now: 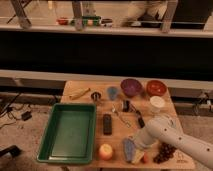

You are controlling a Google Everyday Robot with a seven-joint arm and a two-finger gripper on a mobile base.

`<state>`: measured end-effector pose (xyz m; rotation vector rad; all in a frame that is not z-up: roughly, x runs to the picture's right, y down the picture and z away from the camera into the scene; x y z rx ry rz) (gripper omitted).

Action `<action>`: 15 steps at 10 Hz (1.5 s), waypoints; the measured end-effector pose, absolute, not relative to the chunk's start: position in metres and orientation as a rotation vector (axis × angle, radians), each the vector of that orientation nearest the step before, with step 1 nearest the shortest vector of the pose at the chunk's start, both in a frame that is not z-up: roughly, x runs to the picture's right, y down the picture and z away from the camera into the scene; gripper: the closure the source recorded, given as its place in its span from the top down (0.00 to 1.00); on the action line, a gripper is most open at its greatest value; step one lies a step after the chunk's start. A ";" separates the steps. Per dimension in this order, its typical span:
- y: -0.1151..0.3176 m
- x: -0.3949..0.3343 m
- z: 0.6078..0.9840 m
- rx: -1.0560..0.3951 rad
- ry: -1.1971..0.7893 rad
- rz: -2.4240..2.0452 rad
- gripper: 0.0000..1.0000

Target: Wipe table surface with sponge

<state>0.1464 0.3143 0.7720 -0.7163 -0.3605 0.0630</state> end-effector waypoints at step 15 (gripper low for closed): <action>0.287 0.145 0.791 -0.681 -0.334 0.054 0.27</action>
